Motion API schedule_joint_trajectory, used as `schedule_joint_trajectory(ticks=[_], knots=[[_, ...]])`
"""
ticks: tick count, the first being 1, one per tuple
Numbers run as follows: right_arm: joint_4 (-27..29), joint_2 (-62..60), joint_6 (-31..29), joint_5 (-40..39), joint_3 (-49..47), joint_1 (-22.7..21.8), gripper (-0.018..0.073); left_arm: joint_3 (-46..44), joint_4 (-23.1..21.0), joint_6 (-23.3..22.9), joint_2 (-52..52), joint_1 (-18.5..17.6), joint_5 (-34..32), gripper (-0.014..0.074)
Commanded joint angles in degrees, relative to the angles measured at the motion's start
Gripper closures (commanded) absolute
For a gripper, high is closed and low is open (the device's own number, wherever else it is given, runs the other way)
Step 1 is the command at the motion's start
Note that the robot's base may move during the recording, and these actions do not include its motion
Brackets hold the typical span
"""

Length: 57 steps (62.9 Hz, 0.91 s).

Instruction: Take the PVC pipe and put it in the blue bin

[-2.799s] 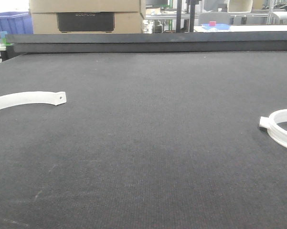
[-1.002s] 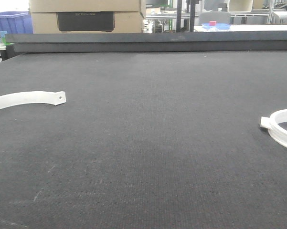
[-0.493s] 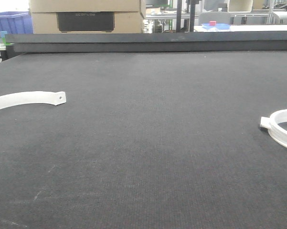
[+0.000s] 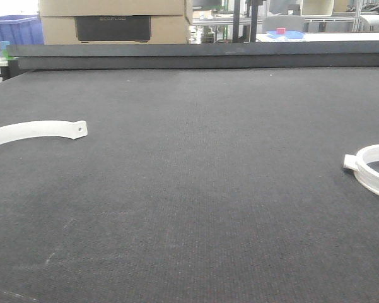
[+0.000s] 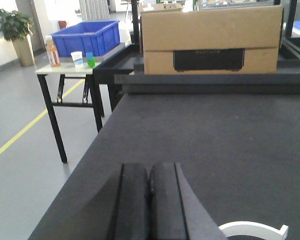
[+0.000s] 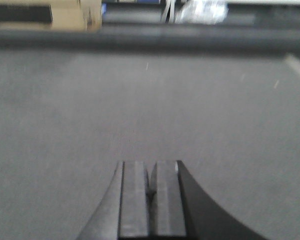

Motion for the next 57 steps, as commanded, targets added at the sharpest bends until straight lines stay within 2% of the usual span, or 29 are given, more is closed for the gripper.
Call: schedule_joint_trajectory(ticks=[1, 18, 28, 57], knots=[[0.9, 4.5, 0.1, -0.7, -0.3, 0.1, 0.0722, -1.3, 0.2, -0.4, 2.9, 0.1, -1.7, 0.0707], [1.1, 9.6, 0.1, -0.9, -0.3, 0.3, 0.0722, -1.4, -0.9, -0.4, 9.8, 0.1, -2.1, 0.0707], [1.4, 9.6, 0.1, -4.3, -0.3, 0.3, 0.0722, -1.4, -1.3, -0.4, 9.9, 0.1, -4.5, 0.0707], [1.9, 11.1, 0.1, -2.5, -0.3, 0.3, 0.0722, -1.4, -1.5, -0.4, 9.9, 0.1, -7.1, 0.0707]])
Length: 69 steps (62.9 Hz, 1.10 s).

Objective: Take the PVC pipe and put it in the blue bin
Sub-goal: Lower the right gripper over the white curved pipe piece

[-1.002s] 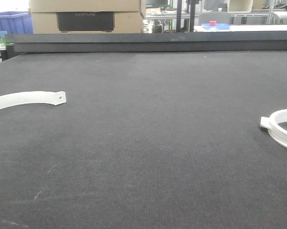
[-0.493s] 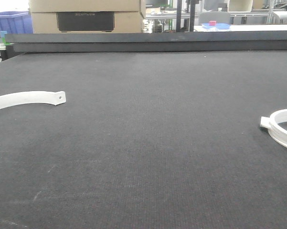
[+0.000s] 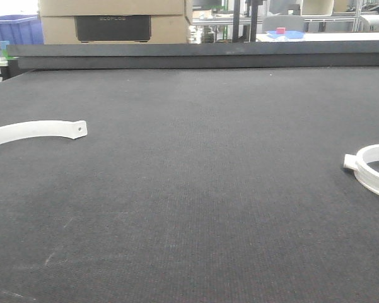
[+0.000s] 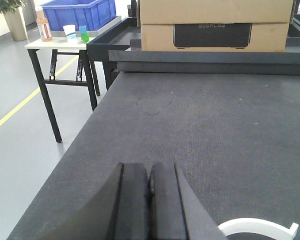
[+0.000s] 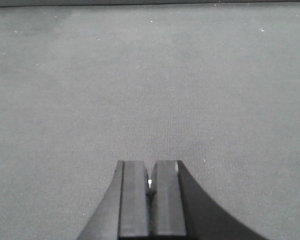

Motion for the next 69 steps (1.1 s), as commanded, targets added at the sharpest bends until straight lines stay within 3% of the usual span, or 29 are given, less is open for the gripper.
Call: schedule_joint_trajectory(ticks=[1, 16, 23, 30, 35, 51, 69], knots=[[0.2, 1.4, 0.0, 0.2, -0.2, 0.0, 0.0722, -0.5, -0.5, -0.4, 0.0, 0.1, -1.8, 0.0707], [1.1, 8.8, 0.0, 3.2, -0.4, 0.0, 0.0682, -0.5, -0.5, -0.4, 2.0, 0.1, -0.3, 0.0692], [2.2, 12.2, 0.0, 5.3, -1.2, 0.5, 0.0558, -0.5, -0.5, -0.4, 3.6, 0.1, 1.2, 0.0577], [2.2, 15.4, 0.0, 5.7, -1.2, 2.3, 0.0362, -0.5, -0.5, -0.4, 5.8, 0.1, 0.3, 0.0449], [2.2, 17.3, 0.0, 6.4, -1.2, 3.9, 0.0288, -0.5, -0.5, -0.4, 7.9, 0.1, -0.9, 0.0396], [1.7, 23.3, -0.1, 7.0, -1.2, 8.3, 0.0284, -0.6, -2.4, -0.4, 14.9, 0.1, -0.1, 0.0393], [0.9, 30.9, -0.1, 8.5, -1.2, 9.3, 0.0284, -0.7, -4.3, -0.4, 16.6, 0.1, 2.3, 0.0393]])
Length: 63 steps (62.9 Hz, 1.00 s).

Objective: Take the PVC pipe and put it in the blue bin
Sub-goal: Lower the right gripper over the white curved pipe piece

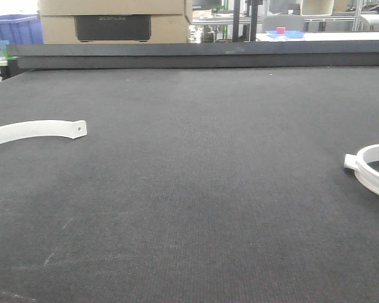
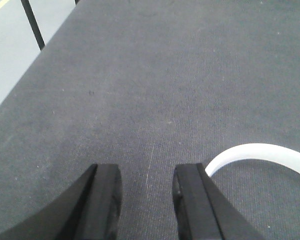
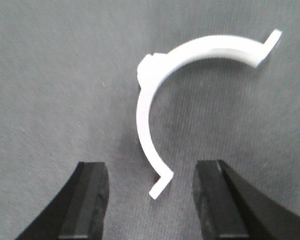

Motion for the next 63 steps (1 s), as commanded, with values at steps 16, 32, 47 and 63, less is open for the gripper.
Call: schedule_joint_trajectory(ticks=[16, 32, 47, 63], knots=[[-1.0, 4.8, -0.8, 0.4, -2.3, 0.1, 0.0284, -0.5, -0.6, -0.4, 0.0, 0.1, -0.3, 0.0393], [-4.1, 8.5, -1.7, 1.7, -6.5, 0.1, 0.0284, -0.5, -0.6, -0.4, 0.1, 0.1, -0.6, 0.0393], [-4.1, 11.7, -1.7, 3.2, -7.8, 2.0, 0.0284, -0.5, -0.6, -0.4, 0.1, 0.1, -1.7, 0.0393], [-5.8, 13.6, -1.7, 0.6, -7.9, 5.5, 0.0284, -0.5, -0.6, -0.4, 0.1, 0.1, -1.7, 0.0393]])
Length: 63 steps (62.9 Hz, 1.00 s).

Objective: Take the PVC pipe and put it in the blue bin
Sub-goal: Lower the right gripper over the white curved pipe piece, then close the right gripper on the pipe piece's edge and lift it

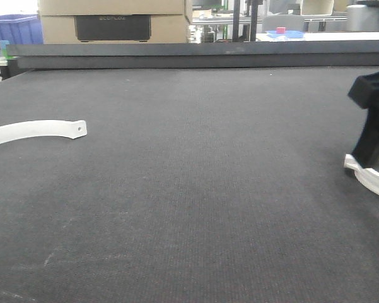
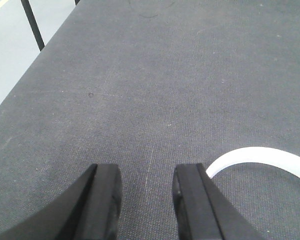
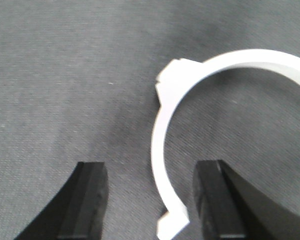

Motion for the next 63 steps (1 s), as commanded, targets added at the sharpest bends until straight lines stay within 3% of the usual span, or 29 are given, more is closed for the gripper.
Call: schedule_joint_trajectory(ticks=[1, 43, 63], knots=[[-1.6, 1.1, -0.3, -1.7, -0.5, 0.4, 0.0284, -0.4, -0.3, -0.4, 0.0, 0.1, -1.2, 0.0393], [-4.8, 7.6, -0.3, -5.6, -0.7, 0.5, 0.0284, -0.4, -0.3, -0.4, 2.5, 0.1, -2.4, 0.0393], [-4.8, 7.6, -0.3, -8.2, -0.7, 0.5, 0.0441, -0.4, -0.3, -0.4, 2.6, 0.1, -3.4, 0.0393]])
